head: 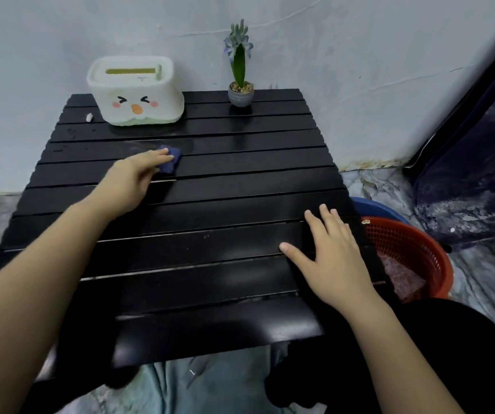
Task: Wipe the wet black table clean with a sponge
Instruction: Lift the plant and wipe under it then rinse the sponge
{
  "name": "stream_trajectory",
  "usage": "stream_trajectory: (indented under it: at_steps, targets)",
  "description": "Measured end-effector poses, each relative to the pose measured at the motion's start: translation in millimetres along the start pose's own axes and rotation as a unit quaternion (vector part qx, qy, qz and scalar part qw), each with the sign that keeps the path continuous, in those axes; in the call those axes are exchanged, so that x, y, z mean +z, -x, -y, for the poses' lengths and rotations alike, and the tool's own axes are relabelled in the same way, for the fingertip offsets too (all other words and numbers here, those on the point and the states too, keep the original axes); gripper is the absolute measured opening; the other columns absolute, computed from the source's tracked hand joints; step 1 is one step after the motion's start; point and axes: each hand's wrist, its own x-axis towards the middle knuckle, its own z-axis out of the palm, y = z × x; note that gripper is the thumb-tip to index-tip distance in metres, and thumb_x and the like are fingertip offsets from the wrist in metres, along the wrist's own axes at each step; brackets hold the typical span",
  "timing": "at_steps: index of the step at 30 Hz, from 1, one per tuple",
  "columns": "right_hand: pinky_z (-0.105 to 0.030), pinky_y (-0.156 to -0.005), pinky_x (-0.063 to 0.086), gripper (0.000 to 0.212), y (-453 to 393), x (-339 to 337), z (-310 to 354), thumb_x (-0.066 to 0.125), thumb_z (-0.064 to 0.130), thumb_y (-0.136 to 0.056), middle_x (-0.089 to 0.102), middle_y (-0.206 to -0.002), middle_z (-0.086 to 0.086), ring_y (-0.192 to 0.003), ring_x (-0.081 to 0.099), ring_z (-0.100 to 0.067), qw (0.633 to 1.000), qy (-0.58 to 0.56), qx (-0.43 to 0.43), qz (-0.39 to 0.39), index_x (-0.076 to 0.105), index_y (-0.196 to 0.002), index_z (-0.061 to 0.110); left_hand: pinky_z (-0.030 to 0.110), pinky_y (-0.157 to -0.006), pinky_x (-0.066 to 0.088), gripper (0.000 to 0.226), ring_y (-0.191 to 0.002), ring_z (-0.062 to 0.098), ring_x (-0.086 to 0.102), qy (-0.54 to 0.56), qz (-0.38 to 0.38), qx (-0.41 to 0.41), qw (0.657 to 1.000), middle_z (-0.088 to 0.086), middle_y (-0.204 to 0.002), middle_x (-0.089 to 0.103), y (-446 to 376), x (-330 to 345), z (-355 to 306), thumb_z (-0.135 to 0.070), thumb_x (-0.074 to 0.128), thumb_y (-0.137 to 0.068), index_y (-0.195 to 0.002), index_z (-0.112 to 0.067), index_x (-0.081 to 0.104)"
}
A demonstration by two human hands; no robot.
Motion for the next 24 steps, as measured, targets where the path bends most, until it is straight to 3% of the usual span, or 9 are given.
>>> stream_trajectory:
  at_steps: [5, 8, 11, 13, 15, 19, 24]
  targets:
    - [-0.041, -0.123, 0.003, 0.081, 3.4, -1.5, 9.2, 0.045, 0.065, -0.091, 0.008, -0.165, -0.008, -0.152, -0.002, -0.021, 1.0, -0.007, 0.01, 0.004, 0.026, -0.154, 0.018, 0.042, -0.109, 0.038, 0.039, -0.124, 0.037, 0.054, -0.088, -0.067, -0.181, 0.977, 0.017, -0.137, 0.056, 77.6, -59.0, 62.5, 0.007, 0.051, -0.091, -0.127, -0.005, 0.061]
    - [-0.036, -0.122, -0.004, 0.079, 7.4, 0.6, 27.8, 0.045, 0.064, -0.092, 0.006, -0.165, -0.004, -0.152, -0.006, -0.016, 0.999, -0.022, -0.038, 0.021, 0.028, -0.154, 0.019, 0.05, -0.108, 0.038, 0.04, -0.125, 0.043, 0.051, -0.121, -0.083, -0.25, 0.957, 0.018, -0.141, 0.051, 83.6, -58.7, 43.6, 0.003, 0.047, -0.093, -0.13, -0.006, 0.058]
    - [-0.033, -0.121, -0.007, 0.074, 12.5, 11.7, 49.1, 0.042, 0.062, -0.094, 0.004, -0.165, 0.002, -0.151, -0.009, -0.011, 0.994, -0.033, -0.103, 0.031, 0.024, -0.155, 0.025, 0.044, -0.115, 0.029, 0.042, -0.138, 0.035, 0.039, -0.068, -0.102, -0.161, 0.979, 0.01, -0.146, 0.048, 91.9, -20.7, -34.5, 0.001, 0.048, -0.094, -0.134, -0.01, 0.055]
    - [-0.035, -0.122, -0.005, 0.073, 13.3, 21.3, 57.2, 0.041, 0.062, -0.094, 0.004, -0.165, 0.001, -0.151, -0.008, -0.012, 0.992, -0.028, -0.116, 0.037, 0.022, -0.156, 0.027, 0.043, -0.119, 0.021, 0.048, -0.142, 0.032, 0.031, -0.028, -0.038, -0.038, 0.998, 0.007, -0.15, 0.042, 101.0, 14.2, -89.3, 0.004, 0.048, -0.094, -0.139, -0.012, 0.05]
    - [-0.036, -0.122, -0.003, 0.074, 14.0, 27.7, 59.3, 0.042, 0.062, -0.094, 0.006, -0.165, -0.001, -0.152, -0.005, -0.015, 0.993, -0.016, -0.112, 0.036, 0.023, -0.155, 0.027, 0.04, -0.119, 0.013, 0.054, -0.144, 0.032, 0.027, -0.024, 0.015, 0.018, 0.999, 0.005, -0.153, 0.037, 112.7, 34.9, -115.6, 0.008, 0.045, -0.093, -0.143, -0.013, 0.045]
    - [-0.034, -0.122, -0.004, 0.074, 17.9, 30.5, 55.4, 0.038, 0.065, -0.093, 0.007, -0.165, -0.001, -0.152, -0.004, -0.014, 0.993, -0.003, -0.113, 0.031, 0.025, -0.155, 0.027, 0.037, -0.119, 0.015, 0.054, -0.142, 0.032, 0.032, -0.01, -0.005, -0.026, 1.0, 0.003, -0.15, 0.042, 139.7, 10.6, -76.4, 0.011, 0.048, -0.091, -0.139, -0.014, 0.051]
    - [-0.035, -0.122, -0.003, 0.075, 20.1, 28.3, 56.2, 0.035, 0.065, -0.093, 0.006, -0.165, -0.001, -0.152, -0.005, -0.014, 0.993, 0.006, -0.114, 0.041, 0.022, -0.156, 0.026, 0.038, -0.116, 0.024, 0.048, -0.139, 0.032, 0.037, -0.045, -0.046, -0.152, 0.986, 0.0, -0.146, 0.047, 184.4, -47.0, 2.8, 0.005, 0.048, -0.094, -0.135, -0.019, 0.056]
